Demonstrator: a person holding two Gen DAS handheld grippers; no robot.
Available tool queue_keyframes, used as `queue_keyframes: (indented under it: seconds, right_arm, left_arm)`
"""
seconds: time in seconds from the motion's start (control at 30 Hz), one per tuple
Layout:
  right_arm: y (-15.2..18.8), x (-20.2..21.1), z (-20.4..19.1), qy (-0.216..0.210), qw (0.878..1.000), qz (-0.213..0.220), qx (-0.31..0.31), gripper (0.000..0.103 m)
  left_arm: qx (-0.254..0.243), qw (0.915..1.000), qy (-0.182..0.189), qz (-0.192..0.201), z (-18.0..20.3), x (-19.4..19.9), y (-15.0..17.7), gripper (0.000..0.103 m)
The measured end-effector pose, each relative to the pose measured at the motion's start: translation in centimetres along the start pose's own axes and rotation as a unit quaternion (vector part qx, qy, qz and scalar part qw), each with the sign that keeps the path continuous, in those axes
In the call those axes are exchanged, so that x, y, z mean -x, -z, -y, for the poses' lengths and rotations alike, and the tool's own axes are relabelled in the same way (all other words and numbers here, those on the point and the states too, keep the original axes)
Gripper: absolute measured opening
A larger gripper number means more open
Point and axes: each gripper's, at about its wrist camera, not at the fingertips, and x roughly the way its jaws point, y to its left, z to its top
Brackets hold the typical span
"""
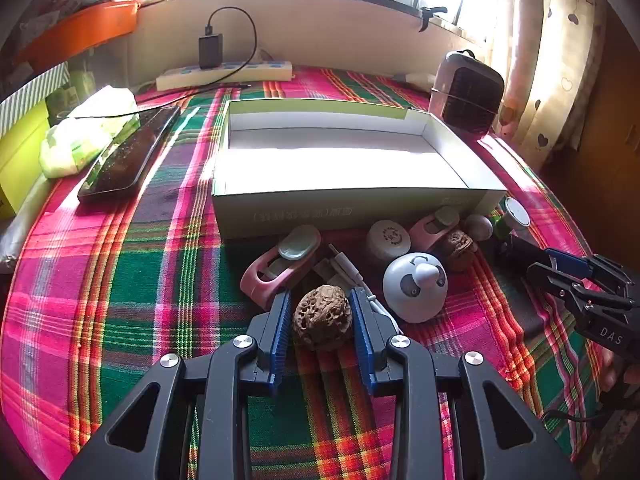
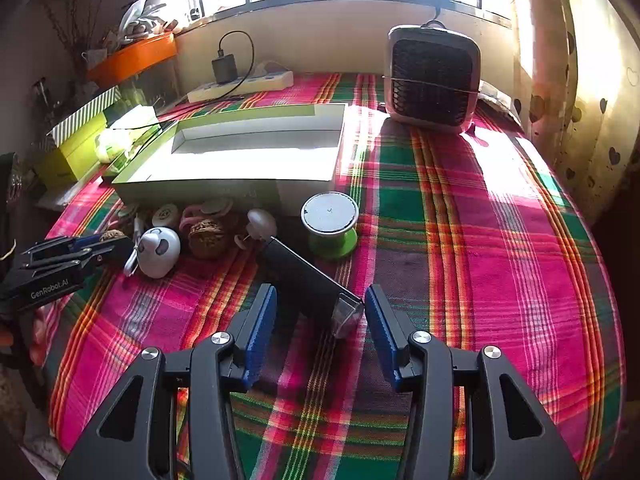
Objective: Organize objects
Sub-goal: 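Lift the black flashlight with the right gripper and hold it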
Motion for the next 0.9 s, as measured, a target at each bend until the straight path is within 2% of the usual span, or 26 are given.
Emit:
queue_keyframes:
  seconds: [0.17, 0.23, 0.43, 0.63, 0.7, 0.8, 0.9]
  right_arm:
    - [-0.6, -0.5, 0.0, -0.005, 0.999, -0.001, 0.040, 0.049]
    - [-0.8, -1.0, 0.1, -0.013, 0.999, -0.009, 0.045, 0.052]
    - [-1.1, -1.8, 0.0, -0.031, 0.998, -0.018, 0.054, 0.052]
    - [-1.1, -2.3, -0.3, -0.030, 0.997, -0.024, 0.060, 0.052]
    - [-1.1, -2.3, -0.4, -0.027, 0.997, -0.024, 0.062, 0.051]
    - [-1.0, -2.2, -0.6, -0.030, 0.997, -0.022, 0.065, 0.044]
    - [-1.0, -2.2, -0.7, -0.026, 0.997, -0.021, 0.066, 0.043]
  left_arm:
    - [0.000, 1.0000, 0.000, 0.000, 0.0, 0.0, 0.0, 0.028]
    - [-0.001, 1.0000, -0.001, 0.000, 0.0, 0.0, 0.0, 0.028]
    - [0.000, 1.0000, -0.001, 0.000, 0.1, 0.0, 0.0, 0.028]
    - [-0.001, 1.0000, 0.000, -0.001, 0.3, 0.0, 0.0, 0.028]
    - [-0.001, 1.0000, -0.001, 0.000, 0.3, 0.1, 0.0, 0.028]
    - [-0.001, 1.0000, -0.001, -0.001, 0.4, 0.1, 0.0, 0.028]
    - [-0.001, 1.0000, -0.001, -0.001, 0.4, 0.1, 0.0, 0.028]
